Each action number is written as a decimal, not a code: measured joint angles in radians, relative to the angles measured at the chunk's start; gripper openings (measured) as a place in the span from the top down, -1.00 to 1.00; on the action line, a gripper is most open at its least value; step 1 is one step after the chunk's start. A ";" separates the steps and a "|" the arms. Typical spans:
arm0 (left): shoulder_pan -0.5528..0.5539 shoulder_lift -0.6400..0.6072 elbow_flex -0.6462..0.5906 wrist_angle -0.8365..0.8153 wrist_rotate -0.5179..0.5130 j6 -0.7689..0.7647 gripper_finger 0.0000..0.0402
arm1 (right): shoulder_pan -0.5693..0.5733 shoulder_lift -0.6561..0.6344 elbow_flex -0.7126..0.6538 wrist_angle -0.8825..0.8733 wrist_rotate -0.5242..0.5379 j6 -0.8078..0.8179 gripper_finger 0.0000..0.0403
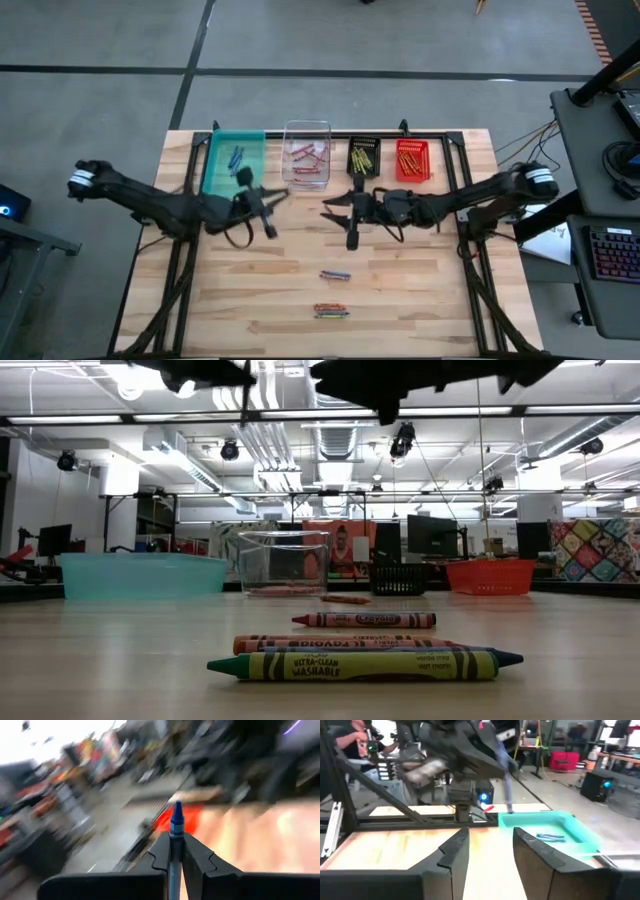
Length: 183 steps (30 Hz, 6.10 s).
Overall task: Sort crayons
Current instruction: Put the blue crayon into the green transparent bin, then put the orange crayon into the orange bin
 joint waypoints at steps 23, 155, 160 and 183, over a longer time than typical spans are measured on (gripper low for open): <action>0.936 0.133 0.183 -0.876 0.417 -0.354 0.99 | -0.002 -0.078 0.017 -0.209 0.015 0.051 0.38; 0.219 -0.370 -0.263 -0.003 0.408 -0.460 0.60 | -0.207 0.686 0.659 -1.307 -0.185 0.342 0.67; 0.219 -0.368 -0.263 -0.003 0.408 -0.460 0.60 | -0.207 0.683 0.657 -1.302 -0.185 0.326 0.92; 0.219 -0.365 -0.263 -0.004 0.408 -0.461 0.60 | -0.214 0.359 0.653 -1.404 -0.199 0.244 0.94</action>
